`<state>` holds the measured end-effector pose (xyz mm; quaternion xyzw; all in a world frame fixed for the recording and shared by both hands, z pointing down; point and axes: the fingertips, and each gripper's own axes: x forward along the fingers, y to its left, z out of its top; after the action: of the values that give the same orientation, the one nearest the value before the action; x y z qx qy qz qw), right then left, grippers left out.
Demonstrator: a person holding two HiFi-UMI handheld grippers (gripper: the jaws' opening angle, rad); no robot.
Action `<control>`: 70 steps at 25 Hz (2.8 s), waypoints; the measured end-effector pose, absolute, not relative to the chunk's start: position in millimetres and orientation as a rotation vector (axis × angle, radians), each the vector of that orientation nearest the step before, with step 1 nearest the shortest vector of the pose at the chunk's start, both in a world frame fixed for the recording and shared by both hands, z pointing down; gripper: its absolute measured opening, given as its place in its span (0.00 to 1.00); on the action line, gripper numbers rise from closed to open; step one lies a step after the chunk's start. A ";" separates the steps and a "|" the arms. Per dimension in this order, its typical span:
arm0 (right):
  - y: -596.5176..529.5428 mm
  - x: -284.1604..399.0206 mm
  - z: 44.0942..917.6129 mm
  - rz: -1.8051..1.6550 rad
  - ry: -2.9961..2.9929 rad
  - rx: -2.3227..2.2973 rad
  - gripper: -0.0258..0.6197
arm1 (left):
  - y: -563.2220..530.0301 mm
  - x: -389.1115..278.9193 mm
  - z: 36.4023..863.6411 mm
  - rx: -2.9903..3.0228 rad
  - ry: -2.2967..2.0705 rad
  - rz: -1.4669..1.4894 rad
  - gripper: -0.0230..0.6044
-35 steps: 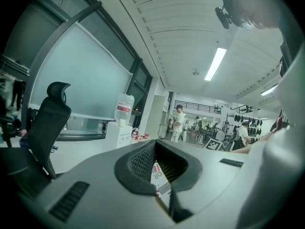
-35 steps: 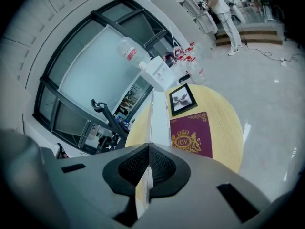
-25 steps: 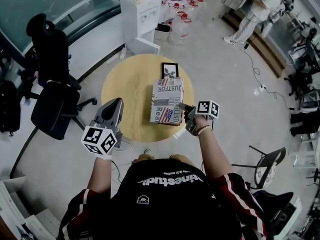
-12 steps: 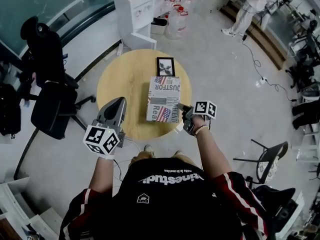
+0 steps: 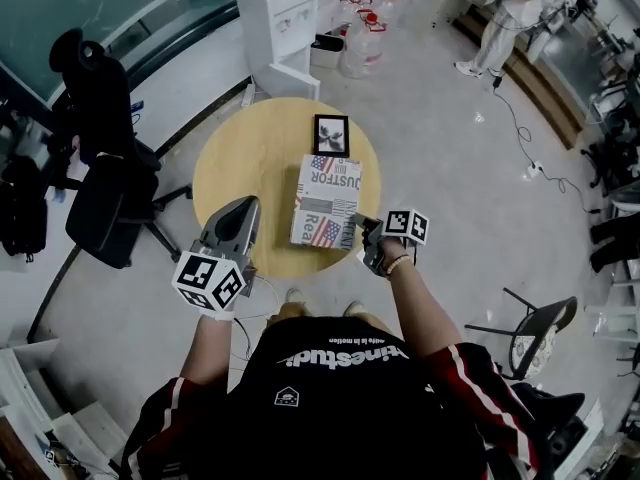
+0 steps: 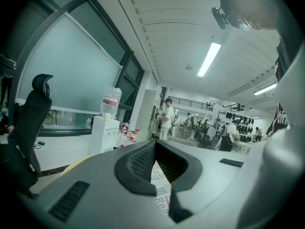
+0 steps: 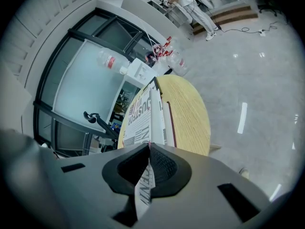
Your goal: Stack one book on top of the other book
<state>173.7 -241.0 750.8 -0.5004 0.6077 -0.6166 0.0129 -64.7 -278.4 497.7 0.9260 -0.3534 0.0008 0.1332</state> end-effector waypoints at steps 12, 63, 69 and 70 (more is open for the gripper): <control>-241.3 179.6 753.9 -1.834 2.137 -1.689 0.14 | -273.4 -53.3 490.0 2.691 -1.073 0.021 0.06; -195.9 216.8 341.4 -0.143 2.627 -1.835 0.13 | -248.7 20.0 340.1 2.866 -1.129 -0.090 0.06; -192.4 224.4 325.3 -0.095 2.557 -1.856 0.10 | -247.0 17.0 332.5 2.869 -1.145 -0.121 0.06; -192.3 225.6 323.7 -0.084 2.548 -1.862 0.10 | -246.8 16.3 331.3 2.871 -1.147 -0.125 0.06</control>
<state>225.6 -192.3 323.7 -0.5899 0.8070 -0.0265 -0.0079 16.3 -246.8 331.3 0.9277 -0.3705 -0.0403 0.0238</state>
